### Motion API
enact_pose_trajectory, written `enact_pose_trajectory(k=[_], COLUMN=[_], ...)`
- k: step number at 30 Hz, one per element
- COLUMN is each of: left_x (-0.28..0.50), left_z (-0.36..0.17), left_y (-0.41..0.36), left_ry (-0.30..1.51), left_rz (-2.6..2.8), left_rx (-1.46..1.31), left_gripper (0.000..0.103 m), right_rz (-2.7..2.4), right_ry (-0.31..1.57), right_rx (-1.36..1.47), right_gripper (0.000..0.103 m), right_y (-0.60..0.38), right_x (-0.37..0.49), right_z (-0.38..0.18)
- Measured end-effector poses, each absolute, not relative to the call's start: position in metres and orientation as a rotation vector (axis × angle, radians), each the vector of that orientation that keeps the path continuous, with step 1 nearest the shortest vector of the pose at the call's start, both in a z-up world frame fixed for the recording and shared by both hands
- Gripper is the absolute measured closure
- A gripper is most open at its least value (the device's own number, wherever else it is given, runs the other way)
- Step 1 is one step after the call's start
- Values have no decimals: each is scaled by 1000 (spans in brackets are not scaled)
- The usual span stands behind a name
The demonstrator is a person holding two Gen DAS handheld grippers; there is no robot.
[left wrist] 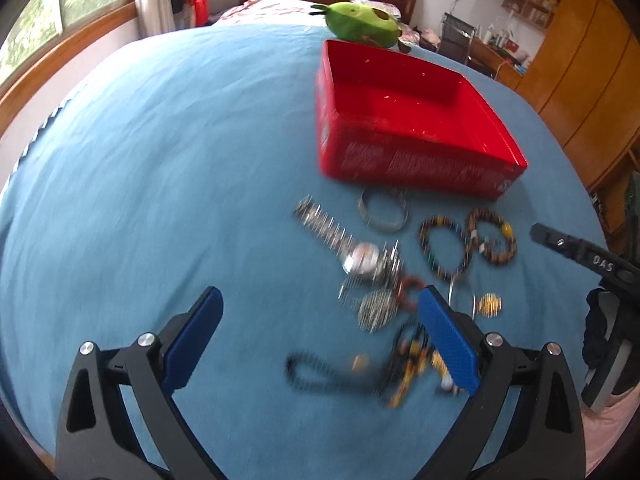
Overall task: Organize jewelry
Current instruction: 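Grasp the silver bangle with the left tool while the right tool grasps the wooden bead bracelet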
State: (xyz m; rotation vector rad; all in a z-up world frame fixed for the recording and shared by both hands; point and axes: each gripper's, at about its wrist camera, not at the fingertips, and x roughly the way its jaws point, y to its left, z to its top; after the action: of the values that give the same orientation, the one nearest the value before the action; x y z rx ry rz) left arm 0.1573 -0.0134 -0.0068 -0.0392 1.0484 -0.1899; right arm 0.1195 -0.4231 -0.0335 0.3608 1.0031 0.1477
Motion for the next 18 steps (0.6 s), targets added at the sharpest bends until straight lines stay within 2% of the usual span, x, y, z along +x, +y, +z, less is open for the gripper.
enact_pose_trajectory(k=[2, 3, 4, 6, 10, 18], left_x=[184, 195, 205, 222, 245, 262], left_z=[-8, -12, -16, -25, -42, -60], left_y=[-29, -35, -40, -47, -63, -82], left_ry=[1086, 1109, 1133, 1167, 1211, 1208], left_rz=[-222, -225, -225, -238, -255, -290], left_rx=[-37, -31, -31, -47, -49, -16], left_gripper=[15, 29, 35, 35, 48, 60], right_rz=[144, 136, 122, 121, 153, 160], right_ry=[1024, 1028, 1029, 1024, 1045, 1039], right_rx=[350, 340, 322, 298, 300, 275], right_gripper=[36, 39, 41, 43, 49, 57], right_y=[-422, -422, -422, -420, -420, -421], right_x=[132, 137, 141, 143, 145, 147], right_z=[-39, -41, -43, -47, -59, -65])
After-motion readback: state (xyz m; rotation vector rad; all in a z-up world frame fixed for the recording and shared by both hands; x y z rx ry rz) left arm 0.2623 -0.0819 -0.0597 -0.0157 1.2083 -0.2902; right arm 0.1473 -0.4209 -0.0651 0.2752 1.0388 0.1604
